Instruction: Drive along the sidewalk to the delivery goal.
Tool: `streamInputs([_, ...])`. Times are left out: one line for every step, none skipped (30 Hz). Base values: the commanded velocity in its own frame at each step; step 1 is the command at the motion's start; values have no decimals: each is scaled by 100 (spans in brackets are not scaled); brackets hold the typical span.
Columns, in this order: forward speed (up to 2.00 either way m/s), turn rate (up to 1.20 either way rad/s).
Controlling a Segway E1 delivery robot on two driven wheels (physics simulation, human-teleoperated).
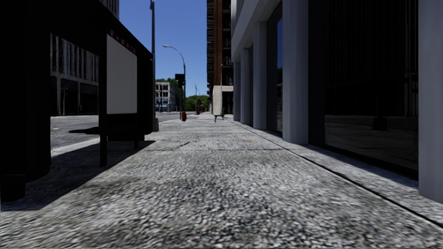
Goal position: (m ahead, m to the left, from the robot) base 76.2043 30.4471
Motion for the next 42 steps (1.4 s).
streamInputs([200, 0])
streamInputs([200, 0])
streamInputs([200, 0])
streamInputs([200, 0])
streamInputs([200, 0])
streamInputs([200, 0])
streamInputs([200, 0])
streamInputs([200, 0])
streamInputs([200, 0])
streamInputs([200, 0])
streamInputs([200, 0])
streamInputs([200, 0])
streamInputs([200, 0])
streamInputs([200, 0])
streamInputs([200, 0])
streamInputs([200, 0])
streamInputs([200, 0])
streamInputs([200, 0])
streamInputs([200, 0])
streamInputs([200, 0])
streamInputs([200, 0])
streamInputs([200, 0])
streamInputs([200, 0])
streamInputs([200, 0])
streamInputs([200, 0])
streamInputs([200, 1])
streamInputs([200, 5])
streamInputs([200, 5])
streamInputs([200, 6])
streamInputs([200, 10])
streamInputs([200, 15])
streamInputs([200, 20])
streamInputs([200, 23])
streamInputs([200, 23])
streamInputs([200, 25])
streamInputs([200, 26])
streamInputs([200, 26])
streamInputs([200, 26])
streamInputs([200, 26])
streamInputs([200, 26])
streamInputs([200, 26])
streamInputs([200, 26])
